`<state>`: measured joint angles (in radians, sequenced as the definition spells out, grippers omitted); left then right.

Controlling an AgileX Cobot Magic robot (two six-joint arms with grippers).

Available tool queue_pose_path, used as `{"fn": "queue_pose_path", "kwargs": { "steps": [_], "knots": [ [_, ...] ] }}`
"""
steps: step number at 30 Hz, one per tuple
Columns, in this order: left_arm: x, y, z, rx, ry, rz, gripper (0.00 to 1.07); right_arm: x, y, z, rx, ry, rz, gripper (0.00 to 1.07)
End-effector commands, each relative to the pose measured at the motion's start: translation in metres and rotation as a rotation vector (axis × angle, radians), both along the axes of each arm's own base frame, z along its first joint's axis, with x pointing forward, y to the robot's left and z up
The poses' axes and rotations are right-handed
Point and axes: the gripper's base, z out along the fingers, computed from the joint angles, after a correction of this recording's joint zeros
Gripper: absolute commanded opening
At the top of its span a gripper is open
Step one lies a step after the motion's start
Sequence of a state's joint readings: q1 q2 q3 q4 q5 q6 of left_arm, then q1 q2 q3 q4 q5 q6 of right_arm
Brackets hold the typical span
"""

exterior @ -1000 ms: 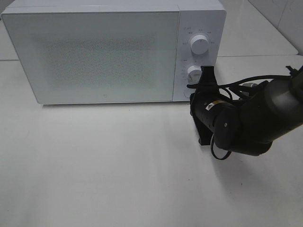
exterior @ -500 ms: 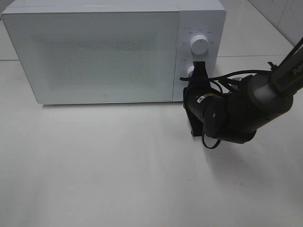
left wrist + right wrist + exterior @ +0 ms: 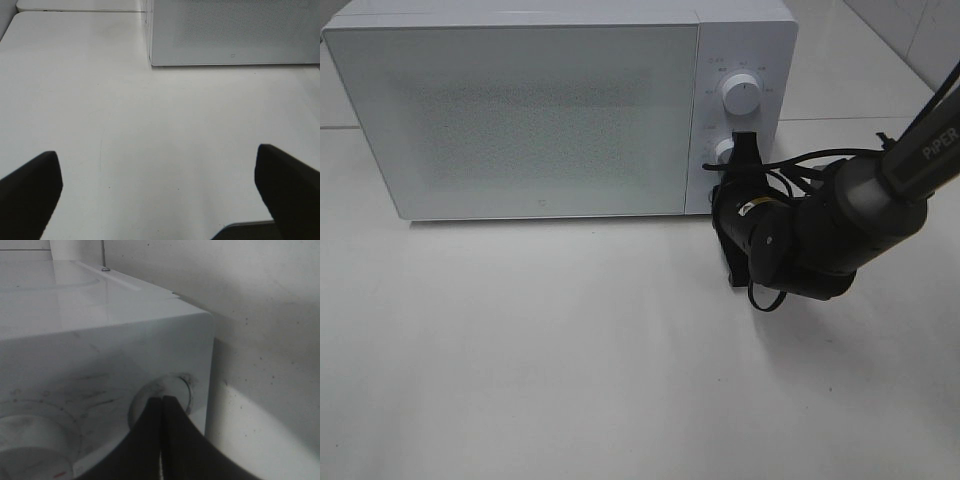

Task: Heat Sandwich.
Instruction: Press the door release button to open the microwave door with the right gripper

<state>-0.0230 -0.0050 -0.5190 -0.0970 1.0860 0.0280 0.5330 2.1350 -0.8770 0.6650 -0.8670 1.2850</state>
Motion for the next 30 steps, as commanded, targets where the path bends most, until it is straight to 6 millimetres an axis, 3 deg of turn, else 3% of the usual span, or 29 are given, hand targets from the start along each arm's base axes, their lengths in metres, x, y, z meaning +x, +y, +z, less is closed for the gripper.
{"fn": "queue_pose_path", "kwargs": {
  "steps": [1,21,30],
  "knots": [
    [0.0,-0.001,0.0,-0.009,-0.013,0.001,0.98,0.009,0.001,0.006,-0.015,-0.055,0.0,0.0],
    [0.0,-0.001,0.0,-0.01,-0.012,0.001,0.98,0.05,-0.012,0.046,-0.039,-0.357,-0.116,0.0],
    [0.0,-0.001,0.0,-0.01,-0.012,0.001,0.98,0.055,-0.014,0.047,-0.033,-0.328,-0.119,0.0]
  ]
}}
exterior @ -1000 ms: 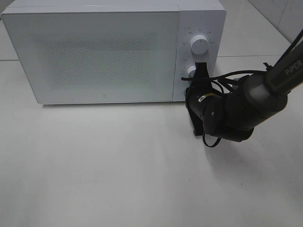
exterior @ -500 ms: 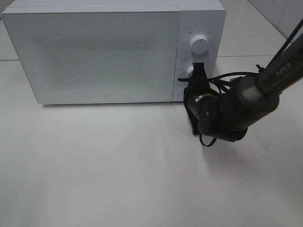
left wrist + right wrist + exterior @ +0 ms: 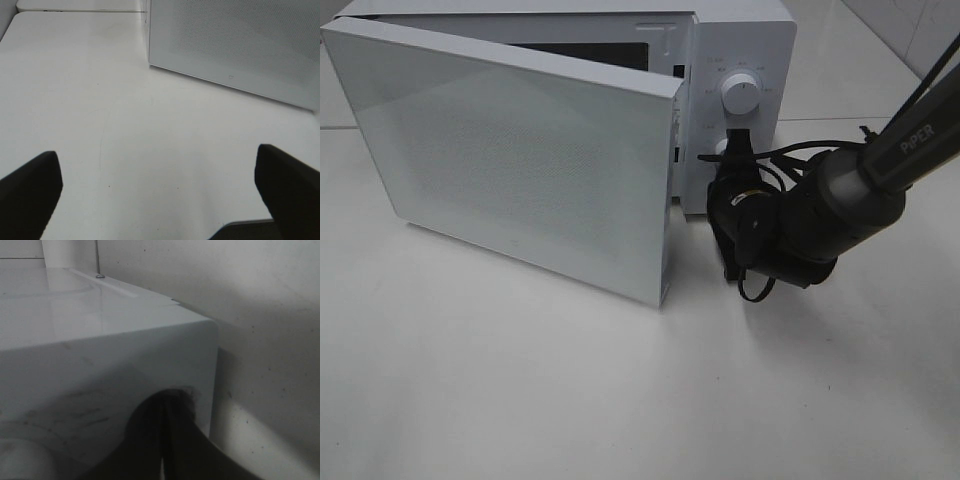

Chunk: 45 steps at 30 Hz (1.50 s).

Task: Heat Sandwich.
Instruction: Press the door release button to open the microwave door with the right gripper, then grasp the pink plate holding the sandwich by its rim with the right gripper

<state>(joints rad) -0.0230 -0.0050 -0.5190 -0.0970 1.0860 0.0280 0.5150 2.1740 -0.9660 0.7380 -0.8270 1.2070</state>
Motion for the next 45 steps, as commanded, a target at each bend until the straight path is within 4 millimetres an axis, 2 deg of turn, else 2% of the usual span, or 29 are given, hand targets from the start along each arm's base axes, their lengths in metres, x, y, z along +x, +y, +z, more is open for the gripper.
{"fn": "queue_pose_path", "kwargs": {
  "steps": [1,14,18,29,33,38,45],
  "knots": [
    [0.0,-0.001,0.0,-0.01,-0.012,0.001,0.98,0.036,-0.014,0.047,-0.031,-0.317,-0.07,0.0],
    [0.0,-0.001,0.0,-0.01,-0.012,0.001,0.98,0.029,-0.013,0.053,-0.049,-0.262,-0.029,0.0],
    [0.0,-0.001,0.0,-0.01,-0.012,0.001,0.98,0.018,-0.013,0.045,-0.03,-0.158,0.005,0.0],
    [0.0,-0.001,0.0,-0.01,-0.012,0.001,0.98,-0.01,-0.015,0.038,-0.034,-0.058,0.045,0.0],
    [0.0,-0.001,0.0,-0.01,-0.012,0.001,0.98,-0.026,-0.011,0.032,-0.044,-0.002,0.085,0.0],
    [0.0,-0.001,0.0,-0.01,-0.012,0.001,0.98,-0.043,-0.006,0.033,-0.052,0.03,0.129,0.01],
    [0.0,-0.001,0.0,-0.01,-0.012,0.001,0.98,-0.057,-0.006,0.043,-0.08,0.071,0.235,0.01]
  ]
}}
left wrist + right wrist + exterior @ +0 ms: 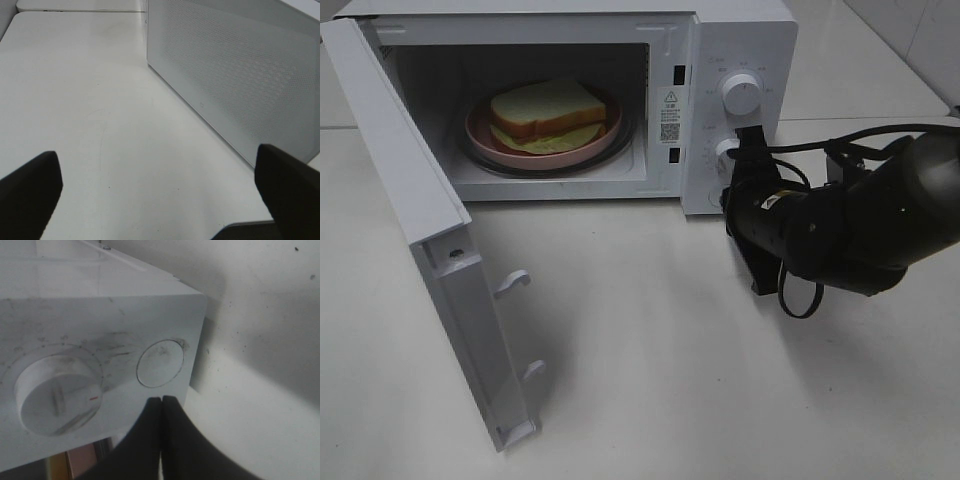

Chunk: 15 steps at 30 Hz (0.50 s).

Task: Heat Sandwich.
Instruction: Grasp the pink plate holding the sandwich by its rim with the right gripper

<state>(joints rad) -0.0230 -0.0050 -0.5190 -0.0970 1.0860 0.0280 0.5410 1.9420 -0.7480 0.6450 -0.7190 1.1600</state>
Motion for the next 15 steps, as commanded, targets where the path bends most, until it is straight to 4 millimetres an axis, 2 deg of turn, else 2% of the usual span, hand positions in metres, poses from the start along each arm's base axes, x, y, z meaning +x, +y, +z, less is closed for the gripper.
{"fn": "queue_pose_path", "kwargs": {
  "steps": [1,8,13,15],
  "knots": [
    [0.0,-0.001,0.0,-0.01,-0.012,0.001,0.98,-0.008,0.003,0.011,-0.028,0.007,0.101,0.02],
    [0.0,-0.001,0.0,-0.01,-0.012,0.001,0.98,-0.024,0.008,0.026,-0.126,0.034,0.32,0.02],
    [0.0,-0.001,0.0,-0.01,-0.012,0.001,0.98,-0.036,0.009,0.037,-0.312,0.074,0.534,0.02],
    [0.0,-0.001,0.0,-0.01,-0.012,0.001,0.98,-0.038,0.008,0.039,-0.337,0.08,0.561,0.02]
  ]
}}
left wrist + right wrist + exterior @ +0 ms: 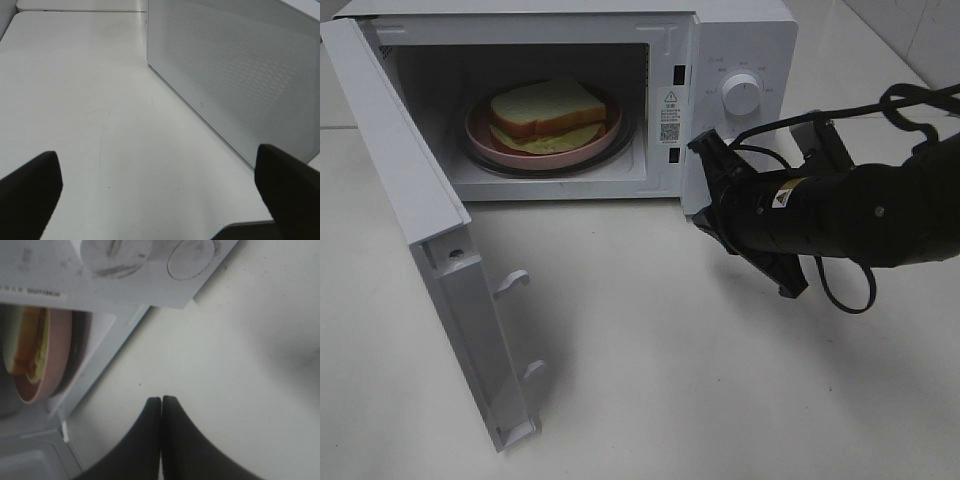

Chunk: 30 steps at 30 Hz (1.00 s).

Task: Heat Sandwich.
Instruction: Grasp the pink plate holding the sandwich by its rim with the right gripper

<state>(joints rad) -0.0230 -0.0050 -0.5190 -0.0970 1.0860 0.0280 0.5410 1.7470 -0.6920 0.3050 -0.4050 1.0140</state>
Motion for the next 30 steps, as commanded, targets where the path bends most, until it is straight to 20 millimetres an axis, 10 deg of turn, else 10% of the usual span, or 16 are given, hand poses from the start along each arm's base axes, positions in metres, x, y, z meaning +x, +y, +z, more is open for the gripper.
{"fn": "queue_pose_path", "kwargs": {
  "steps": [1,30],
  "knots": [
    [0.0,-0.001,0.0,-0.01,-0.012,0.001,0.98,-0.008,-0.001,0.007,-0.138,0.009,0.152,0.02],
    [0.0,-0.001,0.0,-0.01,-0.012,0.001,0.98,-0.018,0.016,0.07,-0.759,0.021,1.29,0.06]
  ]
}}
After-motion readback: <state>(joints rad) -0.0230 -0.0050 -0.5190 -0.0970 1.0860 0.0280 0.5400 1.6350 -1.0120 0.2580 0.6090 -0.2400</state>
